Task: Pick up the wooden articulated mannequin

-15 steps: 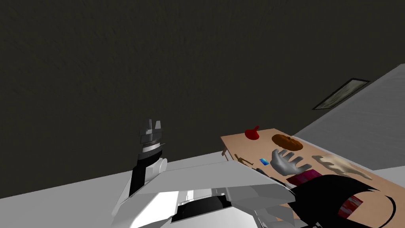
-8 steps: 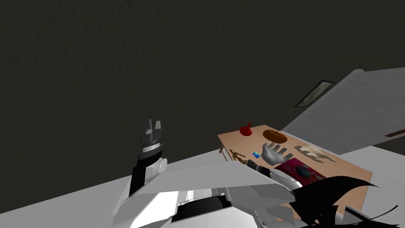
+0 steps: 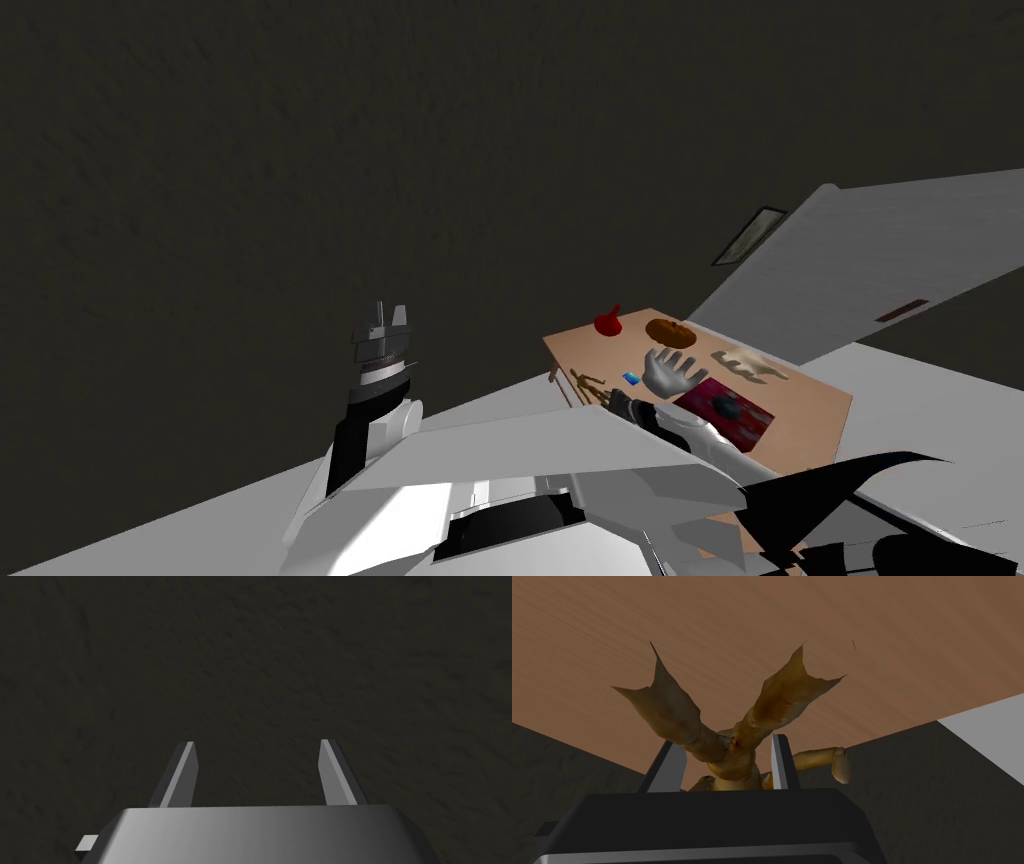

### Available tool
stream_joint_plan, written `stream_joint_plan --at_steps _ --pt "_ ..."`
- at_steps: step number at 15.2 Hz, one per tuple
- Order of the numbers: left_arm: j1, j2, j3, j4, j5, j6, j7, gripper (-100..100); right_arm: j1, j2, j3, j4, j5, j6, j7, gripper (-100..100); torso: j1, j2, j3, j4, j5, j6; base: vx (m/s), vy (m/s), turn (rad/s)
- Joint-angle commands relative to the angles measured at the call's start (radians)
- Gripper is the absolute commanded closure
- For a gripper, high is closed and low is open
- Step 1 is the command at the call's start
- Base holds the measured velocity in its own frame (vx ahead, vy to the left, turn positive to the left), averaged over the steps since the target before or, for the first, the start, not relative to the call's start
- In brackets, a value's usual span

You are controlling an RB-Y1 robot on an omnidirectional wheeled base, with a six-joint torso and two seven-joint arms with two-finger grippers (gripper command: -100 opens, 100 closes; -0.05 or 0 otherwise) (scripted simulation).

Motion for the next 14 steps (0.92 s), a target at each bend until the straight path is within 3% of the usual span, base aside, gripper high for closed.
stream_joint_plan --at_steps 1,2,5,6,9,10,12,13,14 --pt "0.000 0.000 0.000 0.000 0.000 0.000 0.000 0 -0.004 -0.012 0.045 -0.017 0.003 0.010 -0.032 100 0.000 0.000 0.000 0.000 0.000 0.000 -0.020 -0.011 0.008" --pt "0.000 0.000 0.000 0.000 0.000 0.000 0.000 0 -0.052 -0.037 0.070 -0.046 0.018 0.045 -0.066 100 0.000 0.000 0.000 0.000 0.000 0.000 -0.034 -0.019 -0.192" --pt "0.000 0.000 0.000 0.000 0.000 0.000 0.000 0 -0.062 -0.037 0.131 -0.046 0.018 0.045 -0.097 100 0.001 0.000 0.000 0.000 0.000 0.000 -0.030 -0.016 -0.095" --pt "0.000 0.000 0.000 0.000 0.000 0.000 0.000 0 -0.106 -0.062 0.156 -0.074 0.033 0.081 -0.134 100 0.001 0.000 0.000 0.000 0.000 0.000 -0.033 -0.020 -0.170" --pt "0.000 0.000 0.000 0.000 0.000 0.000 0.000 0 -0.120 -0.062 0.216 -0.074 0.033 0.081 -0.162 100 0.001 0.000 0.000 0.000 0.001 0.000 -0.029 -0.021 -0.092" --pt "0.000 0.000 0.000 0.000 0.000 0.000 0.000 0 -0.167 -0.088 0.248 -0.103 0.048 0.116 -0.206 100 0.001 0.000 0.000 0.000 0.000 0.000 -0.031 -0.024 -0.196" --pt "0.000 0.000 0.000 0.000 0.000 0.000 0.000 0 -0.178 -0.088 0.301 -0.103 0.048 0.116 -0.227 100 0.001 0.001 0.001 0.001 0.001 0.001 -0.033 -0.026 -0.160" --pt "0.000 0.000 0.000 0.000 0.000 0.000 0.000 0 -0.178 -0.088 0.302 -0.103 0.048 0.116 -0.227 100 0.001 0.001 0.001 0.000 0.001 0.001 -0.016 -0.014 0.005" --pt "0.000 0.000 0.000 0.000 0.000 0.000 0.000 0 -0.224 -0.113 0.342 -0.131 0.063 0.151 -0.279 100 0.001 0.001 0.000 0.000 0.001 0.000 -0.028 -0.024 -0.194"
